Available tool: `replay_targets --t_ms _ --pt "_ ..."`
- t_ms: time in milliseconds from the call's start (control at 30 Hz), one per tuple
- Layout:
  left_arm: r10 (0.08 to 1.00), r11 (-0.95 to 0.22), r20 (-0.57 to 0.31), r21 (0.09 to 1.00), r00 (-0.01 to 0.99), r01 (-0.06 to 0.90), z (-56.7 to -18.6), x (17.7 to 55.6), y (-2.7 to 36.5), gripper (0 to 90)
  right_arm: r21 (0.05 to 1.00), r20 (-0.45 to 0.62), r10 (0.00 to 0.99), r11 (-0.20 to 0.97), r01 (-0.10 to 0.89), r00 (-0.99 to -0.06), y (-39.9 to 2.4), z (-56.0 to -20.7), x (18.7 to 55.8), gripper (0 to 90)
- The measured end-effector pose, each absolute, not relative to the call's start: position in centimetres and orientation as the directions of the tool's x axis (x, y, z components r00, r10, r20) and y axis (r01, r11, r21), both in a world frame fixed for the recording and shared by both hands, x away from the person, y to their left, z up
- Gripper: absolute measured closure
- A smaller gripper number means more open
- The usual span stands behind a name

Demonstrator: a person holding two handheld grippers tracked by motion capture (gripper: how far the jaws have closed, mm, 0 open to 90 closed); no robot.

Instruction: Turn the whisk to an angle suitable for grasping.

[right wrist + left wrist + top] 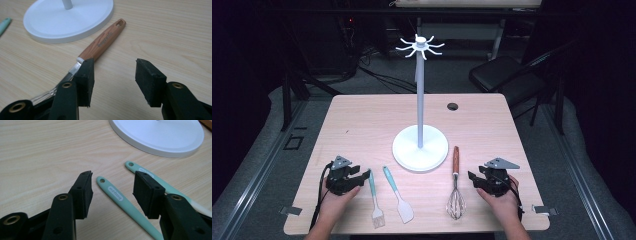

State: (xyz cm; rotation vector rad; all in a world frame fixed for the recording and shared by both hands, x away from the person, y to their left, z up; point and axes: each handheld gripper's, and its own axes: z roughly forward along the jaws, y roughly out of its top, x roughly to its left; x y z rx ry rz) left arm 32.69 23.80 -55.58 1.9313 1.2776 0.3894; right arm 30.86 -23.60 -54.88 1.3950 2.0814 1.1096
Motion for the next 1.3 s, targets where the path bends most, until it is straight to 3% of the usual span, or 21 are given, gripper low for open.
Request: replay_targets --t_ms 700,967,1300 --pt "0.864 -0.209 -0.163 0.744 0.476 0.635 -55.1 32.0 23.9 49.6 0.729 0.118 0.897 0.213 0.65 -0.426 -20.0 -53.0 32.5 52.7" --pt "0.86 -0.215 -0.172 0.731 0.48 0.647 -55.4 32.0 23.9 49.8 0.639 0.16 0.916 0.187 0.746 -0.367 -19.0 -54.2 35.6 55.7" --pt "0.856 -0.203 -0.183 0.74 0.483 0.641 -55.4 32.2 24.1 49.9 0.569 0.209 0.939 0.11 0.815 -0.272 -17.9 -55.0 37.0 56.4"
